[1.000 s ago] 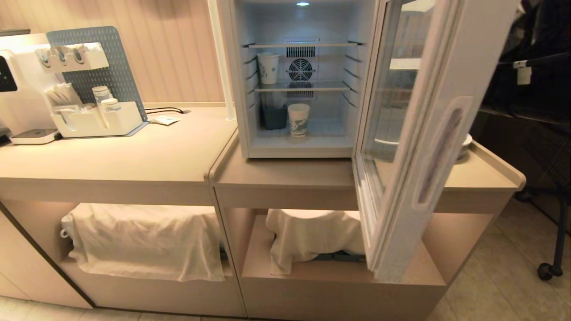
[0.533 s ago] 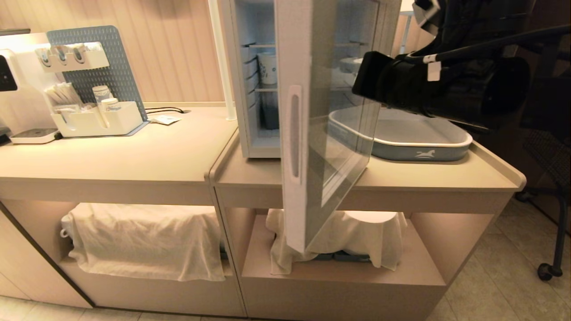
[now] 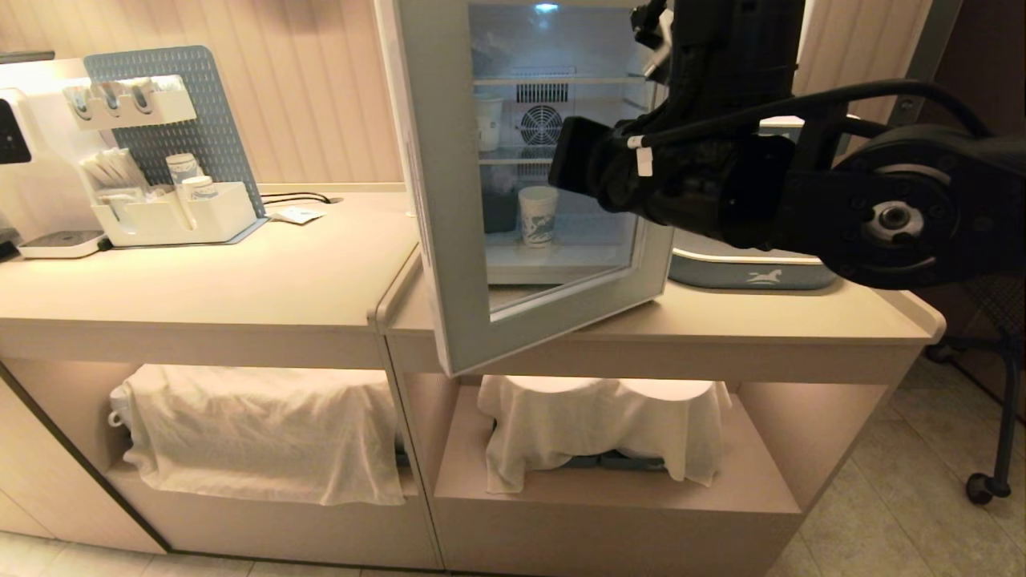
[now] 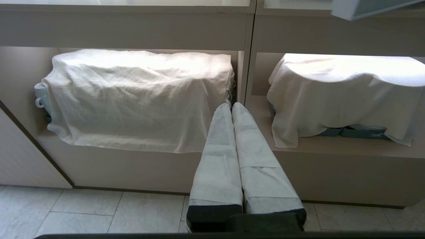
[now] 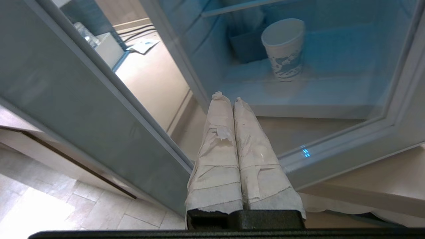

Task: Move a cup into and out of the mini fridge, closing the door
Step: Close the freezer door

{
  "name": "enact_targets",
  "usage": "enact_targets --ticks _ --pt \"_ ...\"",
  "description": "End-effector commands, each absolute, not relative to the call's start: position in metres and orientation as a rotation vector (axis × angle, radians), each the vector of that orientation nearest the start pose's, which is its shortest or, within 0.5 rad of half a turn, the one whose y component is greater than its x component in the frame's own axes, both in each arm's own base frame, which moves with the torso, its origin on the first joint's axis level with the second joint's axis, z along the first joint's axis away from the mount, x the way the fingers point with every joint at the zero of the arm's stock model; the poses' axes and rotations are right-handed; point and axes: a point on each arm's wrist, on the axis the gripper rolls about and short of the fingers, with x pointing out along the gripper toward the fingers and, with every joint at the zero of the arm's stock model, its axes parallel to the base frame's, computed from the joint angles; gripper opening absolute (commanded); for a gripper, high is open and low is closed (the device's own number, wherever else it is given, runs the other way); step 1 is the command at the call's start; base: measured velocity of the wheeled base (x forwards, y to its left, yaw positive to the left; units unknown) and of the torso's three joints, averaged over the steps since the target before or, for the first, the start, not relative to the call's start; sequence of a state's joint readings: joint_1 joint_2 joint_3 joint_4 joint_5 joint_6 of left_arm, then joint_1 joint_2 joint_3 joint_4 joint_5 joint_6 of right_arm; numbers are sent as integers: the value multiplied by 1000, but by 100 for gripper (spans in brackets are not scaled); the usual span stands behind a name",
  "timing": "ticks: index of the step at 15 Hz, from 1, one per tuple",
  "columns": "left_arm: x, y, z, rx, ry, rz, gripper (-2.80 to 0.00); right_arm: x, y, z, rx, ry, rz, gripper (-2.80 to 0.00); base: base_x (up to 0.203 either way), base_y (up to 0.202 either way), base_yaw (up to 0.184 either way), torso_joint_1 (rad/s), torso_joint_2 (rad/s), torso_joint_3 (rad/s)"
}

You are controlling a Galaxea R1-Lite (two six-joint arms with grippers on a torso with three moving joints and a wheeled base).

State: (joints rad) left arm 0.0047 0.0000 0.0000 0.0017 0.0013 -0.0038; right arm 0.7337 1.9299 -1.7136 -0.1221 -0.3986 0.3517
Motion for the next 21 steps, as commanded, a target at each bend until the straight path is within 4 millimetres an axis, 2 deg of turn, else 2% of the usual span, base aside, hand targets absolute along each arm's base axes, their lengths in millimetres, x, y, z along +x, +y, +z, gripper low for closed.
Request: enact_targets --ticks 1,10,17,21 --pt "-23 0 75 -5 2 6 -280 316 260 294 280 137 259 -280 0 0 0 0 0 0" --pt "-23 0 75 -5 2 7 -280 379 281 248 208 90 118 -280 0 0 0 0 0 0" --pt "-23 0 75 -5 2 7 -280 419 278 206 160 24 63 -280 0 0 0 0 0 0" --pt "-23 0 75 -5 2 8 -280 434 274 186 138 13 21 -280 0 0 0 0 0 0"
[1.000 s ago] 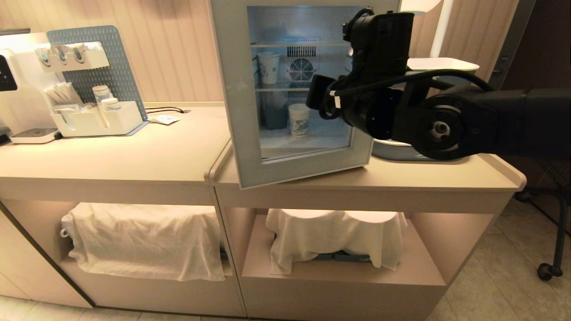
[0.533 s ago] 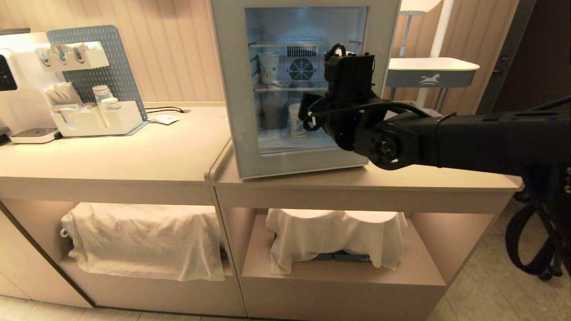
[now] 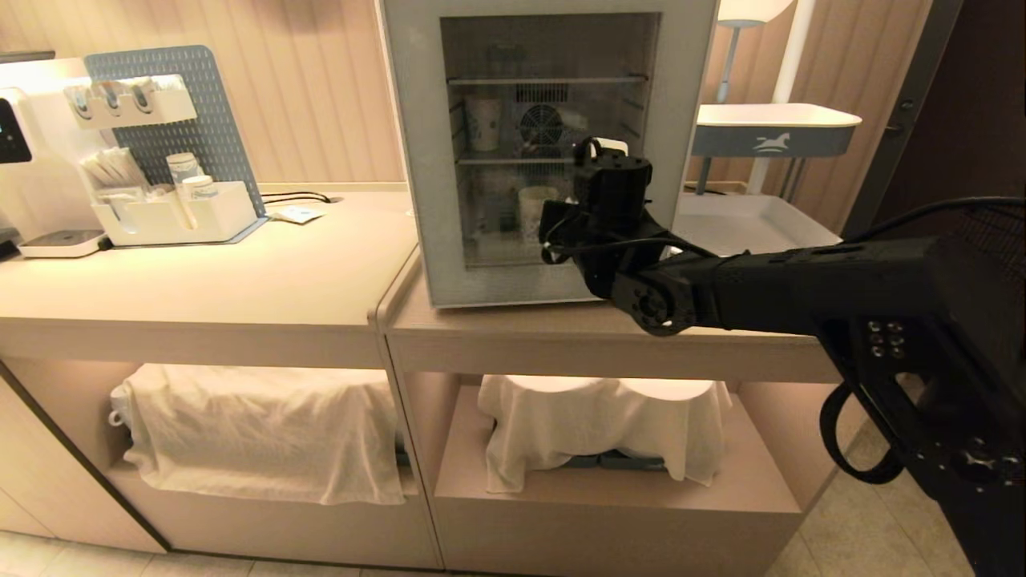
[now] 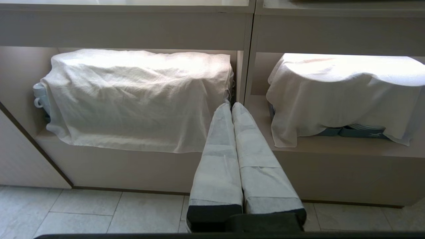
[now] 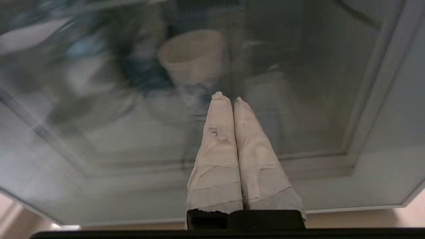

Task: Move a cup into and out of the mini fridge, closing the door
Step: Close the freezer door

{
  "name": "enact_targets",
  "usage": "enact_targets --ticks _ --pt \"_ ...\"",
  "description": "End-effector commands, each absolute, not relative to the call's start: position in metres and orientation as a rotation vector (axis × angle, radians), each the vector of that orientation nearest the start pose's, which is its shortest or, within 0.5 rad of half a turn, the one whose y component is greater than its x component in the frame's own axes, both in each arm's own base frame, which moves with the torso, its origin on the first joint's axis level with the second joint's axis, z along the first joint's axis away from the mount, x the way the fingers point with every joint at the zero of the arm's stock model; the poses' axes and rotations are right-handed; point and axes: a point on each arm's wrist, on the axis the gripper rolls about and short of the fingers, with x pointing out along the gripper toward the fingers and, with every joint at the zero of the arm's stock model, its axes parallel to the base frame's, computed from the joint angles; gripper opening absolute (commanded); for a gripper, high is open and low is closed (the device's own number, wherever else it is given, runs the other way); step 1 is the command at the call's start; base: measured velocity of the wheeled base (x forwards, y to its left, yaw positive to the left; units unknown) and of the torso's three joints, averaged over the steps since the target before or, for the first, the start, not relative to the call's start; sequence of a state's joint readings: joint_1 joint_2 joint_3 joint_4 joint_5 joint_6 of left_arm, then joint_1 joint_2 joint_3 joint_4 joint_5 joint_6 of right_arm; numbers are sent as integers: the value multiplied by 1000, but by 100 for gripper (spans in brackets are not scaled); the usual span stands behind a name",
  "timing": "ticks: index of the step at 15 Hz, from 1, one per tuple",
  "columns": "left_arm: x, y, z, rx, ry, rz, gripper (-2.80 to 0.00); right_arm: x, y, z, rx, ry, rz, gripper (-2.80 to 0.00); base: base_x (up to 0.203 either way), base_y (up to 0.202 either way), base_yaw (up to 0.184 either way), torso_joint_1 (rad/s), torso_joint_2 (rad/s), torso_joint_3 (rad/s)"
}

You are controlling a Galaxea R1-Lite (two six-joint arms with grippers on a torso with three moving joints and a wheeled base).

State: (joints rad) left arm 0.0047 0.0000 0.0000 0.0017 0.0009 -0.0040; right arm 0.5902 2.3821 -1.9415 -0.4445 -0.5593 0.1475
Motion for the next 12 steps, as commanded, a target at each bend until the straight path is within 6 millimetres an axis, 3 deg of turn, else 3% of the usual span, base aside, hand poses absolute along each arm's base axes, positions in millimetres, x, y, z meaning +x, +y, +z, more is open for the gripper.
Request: enact_targets --ticks 1,4,6,9,12 --pt "-23 0 75 -5 2 7 -280 436 274 181 137 14 17 -280 0 0 0 0 0 0" --pt "-23 0 75 -5 2 8 -280 442 269 171 126 31 3 -280 0 0 0 0 0 0" --pt "-23 0 75 -5 2 7 -280 435 265 174 113 57 6 -280 0 0 0 0 0 0" --pt "-23 0 75 -5 2 6 -280 402 245 180 33 165 28 -280 0 0 0 0 0 0" --pt "-23 0 75 -5 2 7 -280 350 199 219 -10 233 8 -280 0 0 0 0 0 0"
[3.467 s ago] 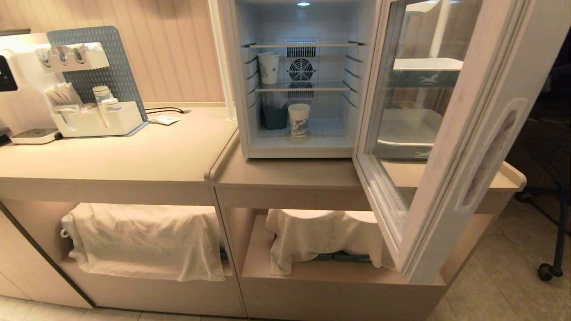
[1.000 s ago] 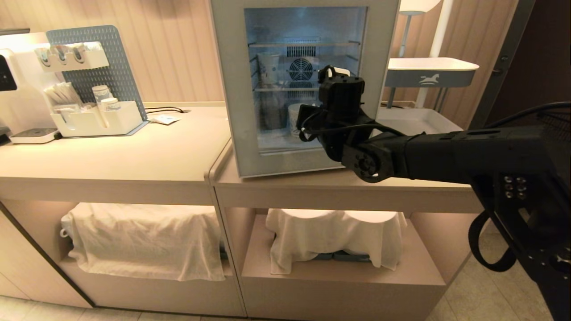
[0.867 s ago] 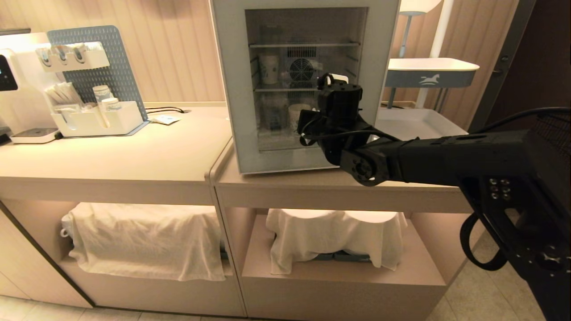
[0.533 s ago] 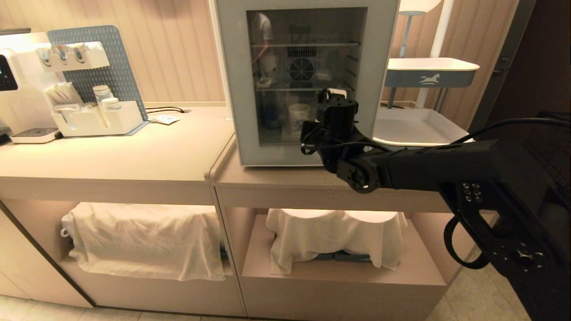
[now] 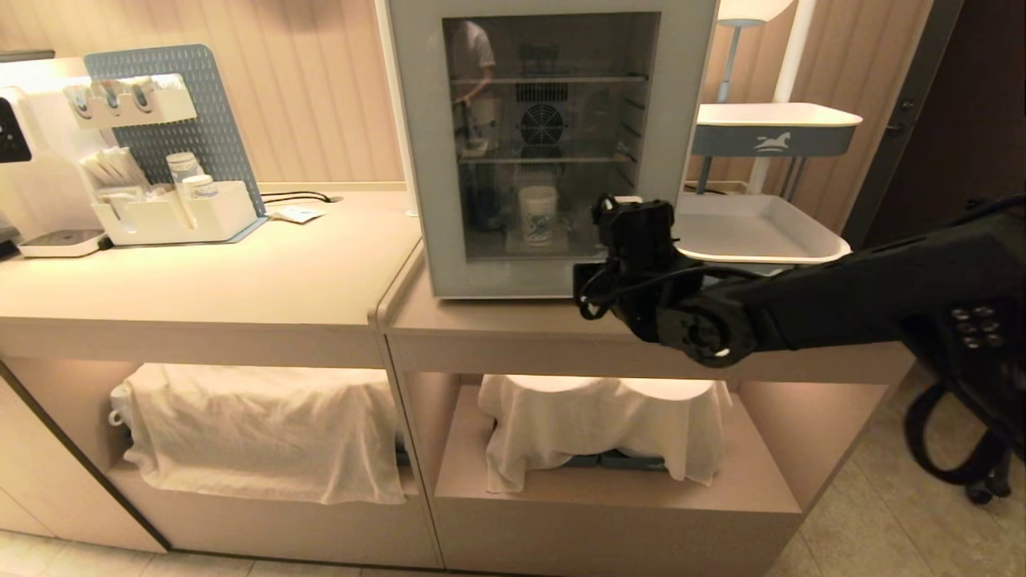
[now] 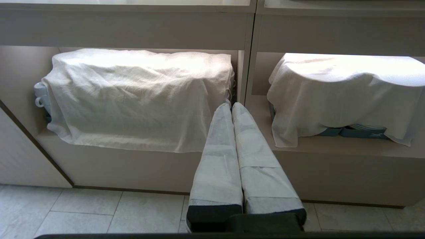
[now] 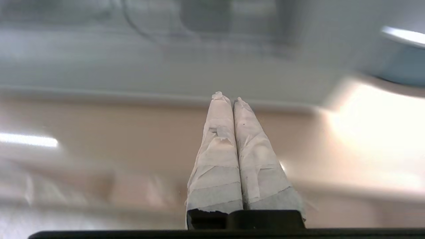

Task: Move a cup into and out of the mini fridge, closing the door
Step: Close the freezer door, then open the freezer door

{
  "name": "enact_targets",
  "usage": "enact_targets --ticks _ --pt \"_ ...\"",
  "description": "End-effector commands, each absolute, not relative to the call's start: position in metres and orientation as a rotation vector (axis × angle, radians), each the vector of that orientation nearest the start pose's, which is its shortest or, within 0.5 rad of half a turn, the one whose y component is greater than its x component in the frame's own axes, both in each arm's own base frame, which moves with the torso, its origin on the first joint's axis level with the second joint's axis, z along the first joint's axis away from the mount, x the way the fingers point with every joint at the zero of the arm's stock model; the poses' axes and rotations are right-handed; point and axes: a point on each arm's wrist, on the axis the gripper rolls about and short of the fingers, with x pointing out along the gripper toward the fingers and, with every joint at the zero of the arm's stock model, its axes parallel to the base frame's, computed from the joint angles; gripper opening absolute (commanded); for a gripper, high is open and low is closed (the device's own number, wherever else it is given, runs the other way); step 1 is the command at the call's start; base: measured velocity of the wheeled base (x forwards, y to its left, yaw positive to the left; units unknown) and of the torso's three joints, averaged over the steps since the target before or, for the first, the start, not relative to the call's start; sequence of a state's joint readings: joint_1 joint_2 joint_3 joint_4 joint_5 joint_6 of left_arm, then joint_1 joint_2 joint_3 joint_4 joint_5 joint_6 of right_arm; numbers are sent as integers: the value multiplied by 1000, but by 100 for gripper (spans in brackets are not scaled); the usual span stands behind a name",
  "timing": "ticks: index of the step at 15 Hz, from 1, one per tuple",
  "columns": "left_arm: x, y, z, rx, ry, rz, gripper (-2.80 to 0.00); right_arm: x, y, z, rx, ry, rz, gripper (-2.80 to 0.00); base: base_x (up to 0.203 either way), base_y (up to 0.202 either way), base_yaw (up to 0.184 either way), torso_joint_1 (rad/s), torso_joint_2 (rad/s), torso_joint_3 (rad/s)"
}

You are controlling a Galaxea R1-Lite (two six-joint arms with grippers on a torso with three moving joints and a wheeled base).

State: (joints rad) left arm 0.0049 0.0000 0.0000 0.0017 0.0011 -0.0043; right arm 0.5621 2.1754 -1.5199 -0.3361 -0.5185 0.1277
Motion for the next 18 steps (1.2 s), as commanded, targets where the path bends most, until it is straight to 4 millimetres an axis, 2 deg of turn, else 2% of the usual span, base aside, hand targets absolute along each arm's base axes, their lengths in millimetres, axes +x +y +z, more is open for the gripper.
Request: enact_targets --ticks 1,3,4,6,7,9,11,12,14,16,18 --pt "-23 0 75 -5 2 7 -280 328 174 234 -19 249 -20 -280 0 0 0 0 0 0" --pt "-23 0 75 -5 2 8 -280 275 118 261 -36 269 -88 -280 0 0 0 0 0 0" --pt "-23 0 75 -5 2 8 -280 240 88 271 -36 267 -129 -280 0 0 0 0 0 0" --pt "-23 0 75 -5 2 7 -280 172 43 274 -30 252 -197 -280 0 0 0 0 0 0" --pt "-23 0 75 -5 2 7 -280 135 25 267 -34 247 -231 -280 0 0 0 0 0 0" --pt "-23 0 75 -5 2 8 -280 64 1 237 -45 237 -285 -280 0 0 0 0 0 0" --pt "-23 0 75 -5 2 7 -280 15 -7 196 -58 229 -297 -280 0 0 0 0 0 0" --pt "-23 0 75 -5 2 7 -280 -1 -7 172 -70 227 -281 -280 0 0 0 0 0 0" --pt "-23 0 75 -5 2 6 -280 -9 -4 125 -93 244 -205 -280 0 0 0 0 0 0" --pt "-23 0 75 -5 2 8 -280 -9 -2 103 -107 219 -133 -280 0 0 0 0 0 0" --pt "-23 0 75 -5 2 8 -280 -16 -2 93 -86 163 -90 -280 0 0 0 0 0 0"
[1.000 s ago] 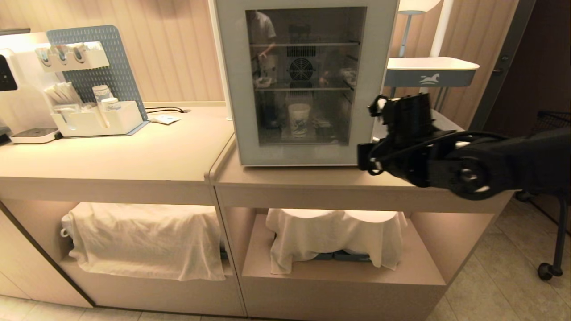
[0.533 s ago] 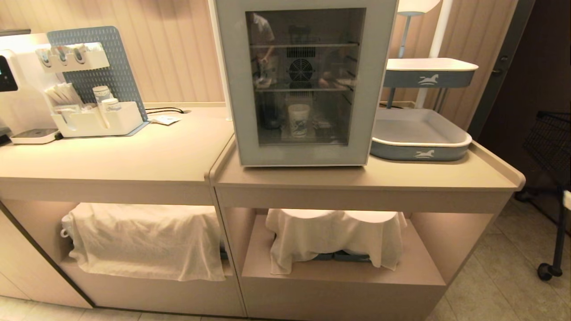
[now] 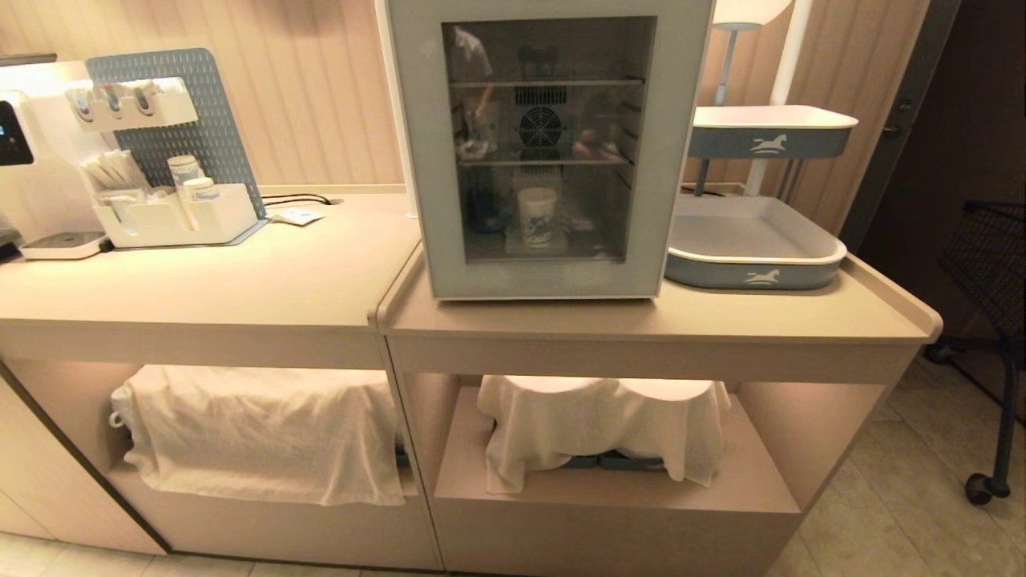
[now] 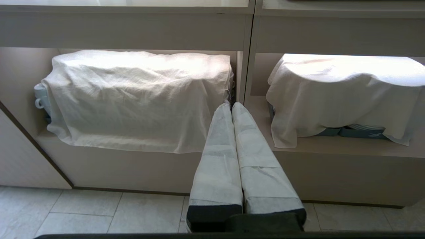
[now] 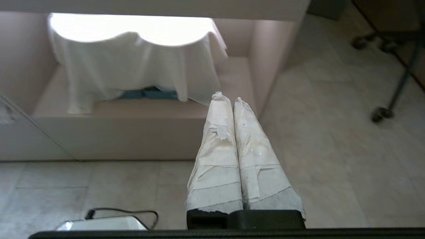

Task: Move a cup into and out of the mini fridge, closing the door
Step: Open the freezer door

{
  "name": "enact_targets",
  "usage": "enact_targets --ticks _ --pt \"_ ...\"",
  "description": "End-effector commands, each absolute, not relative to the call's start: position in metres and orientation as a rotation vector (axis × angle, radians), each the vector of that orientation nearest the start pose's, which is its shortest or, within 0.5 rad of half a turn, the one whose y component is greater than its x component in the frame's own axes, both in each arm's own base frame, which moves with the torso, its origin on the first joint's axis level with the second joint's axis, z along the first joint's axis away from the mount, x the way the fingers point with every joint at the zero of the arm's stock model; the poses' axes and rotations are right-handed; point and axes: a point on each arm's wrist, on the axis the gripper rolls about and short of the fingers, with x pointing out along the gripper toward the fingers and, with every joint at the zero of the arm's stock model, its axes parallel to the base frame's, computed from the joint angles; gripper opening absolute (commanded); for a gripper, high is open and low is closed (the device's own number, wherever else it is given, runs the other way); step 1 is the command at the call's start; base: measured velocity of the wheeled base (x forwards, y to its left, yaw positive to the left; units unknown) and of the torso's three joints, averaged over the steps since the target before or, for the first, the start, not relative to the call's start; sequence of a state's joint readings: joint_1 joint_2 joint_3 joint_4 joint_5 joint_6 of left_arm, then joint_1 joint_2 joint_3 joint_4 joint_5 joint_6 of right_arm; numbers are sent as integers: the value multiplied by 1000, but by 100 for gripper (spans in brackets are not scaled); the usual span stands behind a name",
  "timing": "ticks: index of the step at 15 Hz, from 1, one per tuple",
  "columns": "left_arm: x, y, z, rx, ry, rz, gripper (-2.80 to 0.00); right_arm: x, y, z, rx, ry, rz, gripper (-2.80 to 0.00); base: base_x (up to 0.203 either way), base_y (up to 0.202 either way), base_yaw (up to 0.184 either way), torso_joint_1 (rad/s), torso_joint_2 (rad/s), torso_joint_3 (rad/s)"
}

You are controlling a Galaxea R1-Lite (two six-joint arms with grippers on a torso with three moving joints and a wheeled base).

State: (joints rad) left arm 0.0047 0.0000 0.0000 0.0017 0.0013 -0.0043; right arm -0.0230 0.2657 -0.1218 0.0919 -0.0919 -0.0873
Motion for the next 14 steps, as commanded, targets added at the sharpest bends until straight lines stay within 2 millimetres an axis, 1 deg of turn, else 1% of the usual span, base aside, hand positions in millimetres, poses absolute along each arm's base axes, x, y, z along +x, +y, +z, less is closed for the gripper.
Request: enact_targets --ticks 1,3,4,8,14 --pt "-23 0 75 -5 2 8 -280 -20 -1 89 -83 122 -49 -280 0 0 0 0 0 0" --pt "-23 0 75 -5 2 7 -280 -28 0 80 -88 77 11 -280 0 0 0 0 0 0" --pt "-23 0 75 -5 2 8 -280 -28 0 78 -72 69 18 -280 0 0 0 0 0 0" --pt "-23 0 75 -5 2 8 -280 -28 0 77 -37 81 5 -280 0 0 0 0 0 0" --pt "-23 0 75 -5 2 8 -280 -28 0 76 -55 90 16 -280 0 0 0 0 0 0"
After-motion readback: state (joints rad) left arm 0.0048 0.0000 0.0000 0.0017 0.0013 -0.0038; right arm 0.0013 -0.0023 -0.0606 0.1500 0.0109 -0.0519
